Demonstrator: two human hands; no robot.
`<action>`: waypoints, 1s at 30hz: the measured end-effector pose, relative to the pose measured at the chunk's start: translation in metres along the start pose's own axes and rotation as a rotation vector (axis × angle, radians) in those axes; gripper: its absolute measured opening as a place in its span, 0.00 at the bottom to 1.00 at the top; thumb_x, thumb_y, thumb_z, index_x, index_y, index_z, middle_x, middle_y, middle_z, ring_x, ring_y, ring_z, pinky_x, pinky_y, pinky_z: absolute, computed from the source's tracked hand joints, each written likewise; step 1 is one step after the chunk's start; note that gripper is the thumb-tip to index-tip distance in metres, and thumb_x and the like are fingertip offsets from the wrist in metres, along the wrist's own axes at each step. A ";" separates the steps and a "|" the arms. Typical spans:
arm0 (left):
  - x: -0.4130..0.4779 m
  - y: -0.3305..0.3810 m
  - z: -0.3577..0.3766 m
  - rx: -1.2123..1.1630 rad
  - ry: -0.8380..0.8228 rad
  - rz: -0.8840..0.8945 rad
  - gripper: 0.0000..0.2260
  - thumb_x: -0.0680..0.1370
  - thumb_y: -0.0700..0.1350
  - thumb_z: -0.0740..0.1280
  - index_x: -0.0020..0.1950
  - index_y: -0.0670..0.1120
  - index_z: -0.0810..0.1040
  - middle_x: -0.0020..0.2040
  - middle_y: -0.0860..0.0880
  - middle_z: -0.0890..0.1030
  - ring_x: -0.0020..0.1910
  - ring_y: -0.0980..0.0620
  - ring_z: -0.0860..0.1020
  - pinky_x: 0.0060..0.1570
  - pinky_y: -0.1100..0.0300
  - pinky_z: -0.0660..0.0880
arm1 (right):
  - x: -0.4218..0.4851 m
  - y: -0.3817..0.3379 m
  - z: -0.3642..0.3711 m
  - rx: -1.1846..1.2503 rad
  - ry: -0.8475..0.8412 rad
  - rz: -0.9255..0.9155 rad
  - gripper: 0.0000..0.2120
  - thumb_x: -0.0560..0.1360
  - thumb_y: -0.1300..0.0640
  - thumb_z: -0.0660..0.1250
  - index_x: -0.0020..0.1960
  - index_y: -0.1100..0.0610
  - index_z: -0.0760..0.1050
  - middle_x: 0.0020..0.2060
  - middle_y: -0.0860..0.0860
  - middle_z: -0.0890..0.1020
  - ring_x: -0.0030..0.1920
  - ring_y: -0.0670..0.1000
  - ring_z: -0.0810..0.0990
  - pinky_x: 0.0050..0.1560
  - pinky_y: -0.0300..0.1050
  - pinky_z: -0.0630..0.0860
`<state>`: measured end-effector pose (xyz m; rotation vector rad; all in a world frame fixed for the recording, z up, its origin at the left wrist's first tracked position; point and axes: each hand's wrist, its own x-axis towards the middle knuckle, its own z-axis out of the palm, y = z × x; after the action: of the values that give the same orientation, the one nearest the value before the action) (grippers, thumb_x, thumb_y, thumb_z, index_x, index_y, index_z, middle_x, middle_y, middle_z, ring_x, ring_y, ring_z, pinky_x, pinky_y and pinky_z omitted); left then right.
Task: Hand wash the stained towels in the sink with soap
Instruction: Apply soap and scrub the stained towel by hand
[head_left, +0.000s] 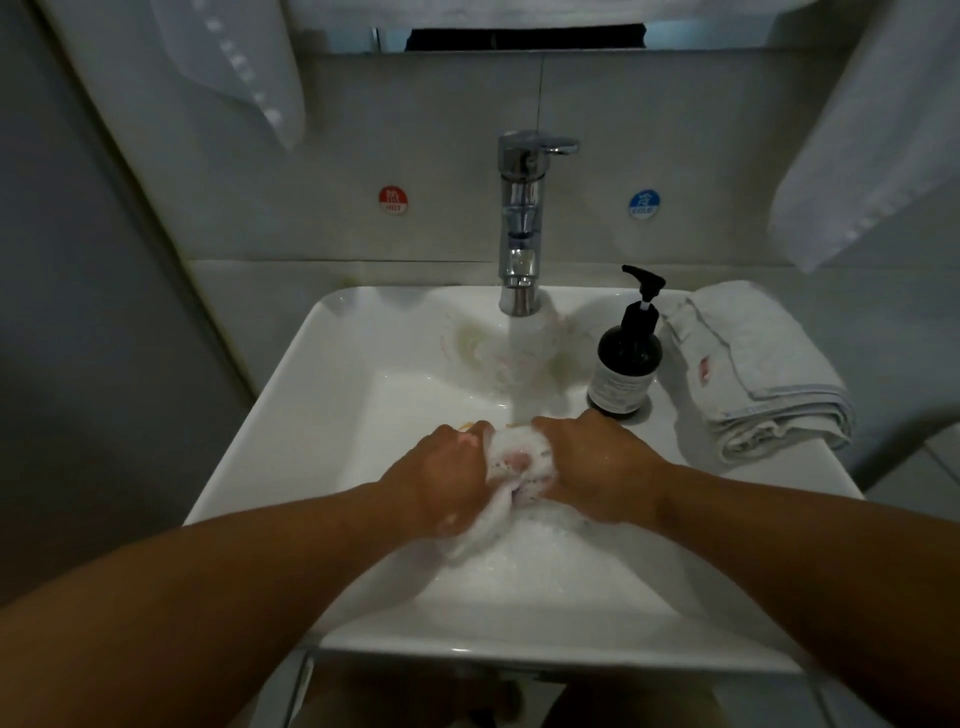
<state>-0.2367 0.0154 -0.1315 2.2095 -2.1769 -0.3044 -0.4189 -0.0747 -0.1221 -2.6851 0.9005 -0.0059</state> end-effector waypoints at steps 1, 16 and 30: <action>0.001 -0.002 -0.003 0.044 -0.035 0.005 0.16 0.83 0.54 0.61 0.64 0.45 0.74 0.58 0.47 0.80 0.52 0.46 0.80 0.47 0.62 0.71 | 0.002 0.001 0.001 0.075 -0.024 0.006 0.24 0.71 0.36 0.73 0.61 0.46 0.75 0.48 0.46 0.83 0.45 0.49 0.82 0.48 0.46 0.79; -0.017 0.005 0.001 -0.134 -0.111 -0.070 0.31 0.81 0.68 0.52 0.75 0.48 0.59 0.65 0.43 0.73 0.57 0.44 0.79 0.61 0.49 0.75 | -0.008 -0.008 0.006 -0.203 -0.140 -0.015 0.50 0.69 0.23 0.64 0.79 0.43 0.44 0.67 0.56 0.73 0.58 0.57 0.78 0.56 0.52 0.77; -0.023 0.001 -0.034 -0.179 -0.113 0.055 0.30 0.82 0.67 0.53 0.80 0.55 0.62 0.76 0.49 0.69 0.73 0.48 0.69 0.69 0.60 0.65 | -0.033 0.002 -0.014 0.022 -0.219 -0.032 0.46 0.73 0.26 0.62 0.80 0.39 0.42 0.77 0.51 0.61 0.70 0.54 0.69 0.68 0.52 0.70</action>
<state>-0.2323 0.0339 -0.0955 2.0817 -2.1632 -0.6112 -0.4480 -0.0611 -0.1062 -2.6149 0.7849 0.2645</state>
